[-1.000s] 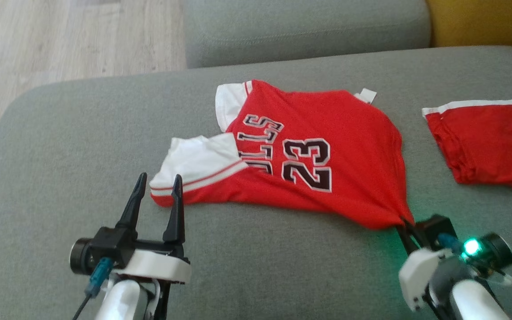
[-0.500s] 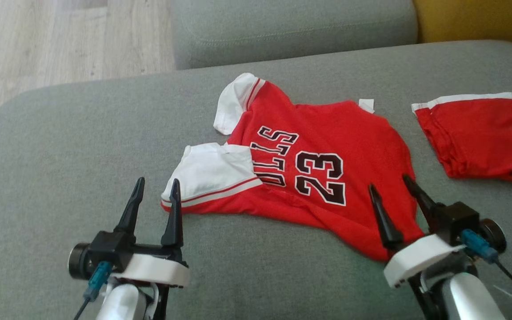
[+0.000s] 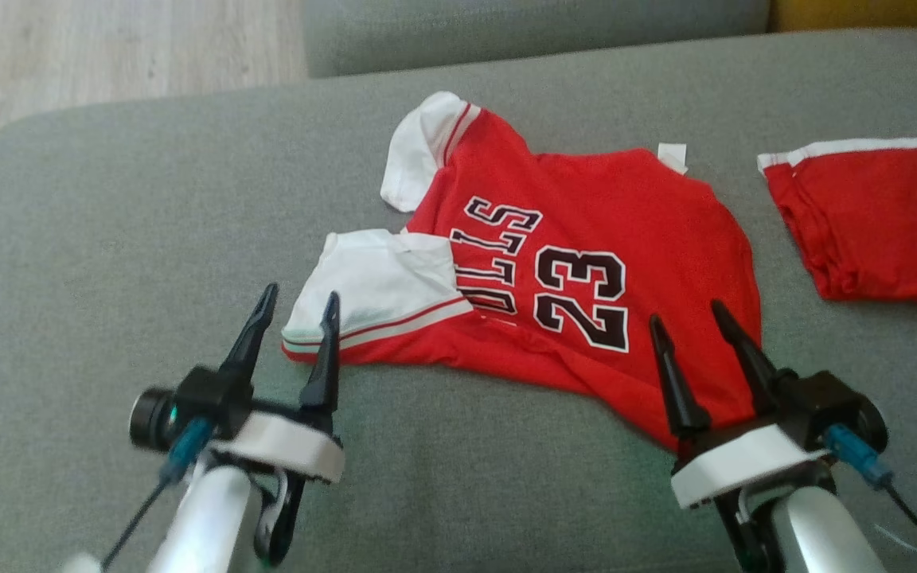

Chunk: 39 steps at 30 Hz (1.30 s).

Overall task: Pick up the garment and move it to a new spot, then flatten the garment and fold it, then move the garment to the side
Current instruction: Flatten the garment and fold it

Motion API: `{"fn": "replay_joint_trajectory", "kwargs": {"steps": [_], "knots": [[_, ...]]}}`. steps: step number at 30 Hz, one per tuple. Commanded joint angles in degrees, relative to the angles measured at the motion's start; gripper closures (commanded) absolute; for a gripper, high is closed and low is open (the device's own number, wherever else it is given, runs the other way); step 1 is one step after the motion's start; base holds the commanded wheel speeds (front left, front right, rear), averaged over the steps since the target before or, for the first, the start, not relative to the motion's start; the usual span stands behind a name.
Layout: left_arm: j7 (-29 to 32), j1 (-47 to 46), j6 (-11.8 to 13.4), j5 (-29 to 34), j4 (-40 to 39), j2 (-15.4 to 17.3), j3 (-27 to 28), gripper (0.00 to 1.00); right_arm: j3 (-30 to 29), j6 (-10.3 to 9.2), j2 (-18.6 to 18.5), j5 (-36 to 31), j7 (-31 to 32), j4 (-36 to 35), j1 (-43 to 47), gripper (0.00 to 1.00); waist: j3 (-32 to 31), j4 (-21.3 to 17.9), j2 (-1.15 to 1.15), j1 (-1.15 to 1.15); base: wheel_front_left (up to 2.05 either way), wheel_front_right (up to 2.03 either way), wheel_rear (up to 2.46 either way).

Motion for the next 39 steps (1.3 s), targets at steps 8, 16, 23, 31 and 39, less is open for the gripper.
{"fn": "replay_joint_trajectory", "kwargs": {"steps": [8, 16, 23, 31, 39], "knots": [[9.7, -13.4, -3.1, 1.1, 5.5, 4.1, -1.9, 0.00, 1.4, 0.37, -0.1, 0.2, -1.2, -1.0, -3.8, 0.00, 5.9, -1.0, 0.00, 0.00, 0.00, 0.00, 0.00], [17.3, -24.1, -3.9, 1.3, 16.7, 6.6, -3.0, 0.00, 2.4, 0.37, -0.1, 0.6, -1.9, -0.7, -5.1, 0.00, 10.1, -2.3, 0.00, 0.00, 0.00, 0.00, 0.00], [18.3, -30.2, -4.4, 1.1, 24.4, 6.9, -5.1, 0.00, 2.6, 0.37, -0.1, 1.0, -2.7, -0.1, -6.1, 0.00, 12.5, -3.6, 0.00, 0.00, 0.00, 0.00, 0.00], [17.8, -32.4, -4.8, -1.6, 28.5, 6.2, -9.7, 0.09, 1.9, 0.37, -0.1, 1.0, -3.4, 1.5, -6.4, 0.00, 12.6, -3.6, 0.00, 0.00, 0.00, 0.00, 0.00], [13.8, -32.8, -4.8, -7.0, 28.1, 7.1, -16.2, 1.00, 1.4, 0.37, -0.1, 0.8, -3.3, 2.5, -6.9, 0.00, 11.2, -3.0, 0.00, 0.00, 0.00, 0.00, 0.00]]}}
